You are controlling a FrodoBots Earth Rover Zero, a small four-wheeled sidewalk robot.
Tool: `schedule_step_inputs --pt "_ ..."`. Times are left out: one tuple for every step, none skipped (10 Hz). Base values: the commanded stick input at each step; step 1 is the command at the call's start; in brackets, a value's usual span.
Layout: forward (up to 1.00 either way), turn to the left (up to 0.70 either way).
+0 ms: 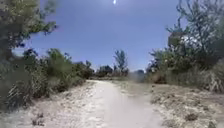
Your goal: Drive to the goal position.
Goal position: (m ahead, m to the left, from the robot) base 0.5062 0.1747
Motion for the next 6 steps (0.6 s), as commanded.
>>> schedule_step_inputs --pt "0.45 0.0" --pt "0.45 0.0" --pt "0.45 0.0" --pt "0.45 0.0" --pt "0.45 0.0" --pt "0.45 0.0"
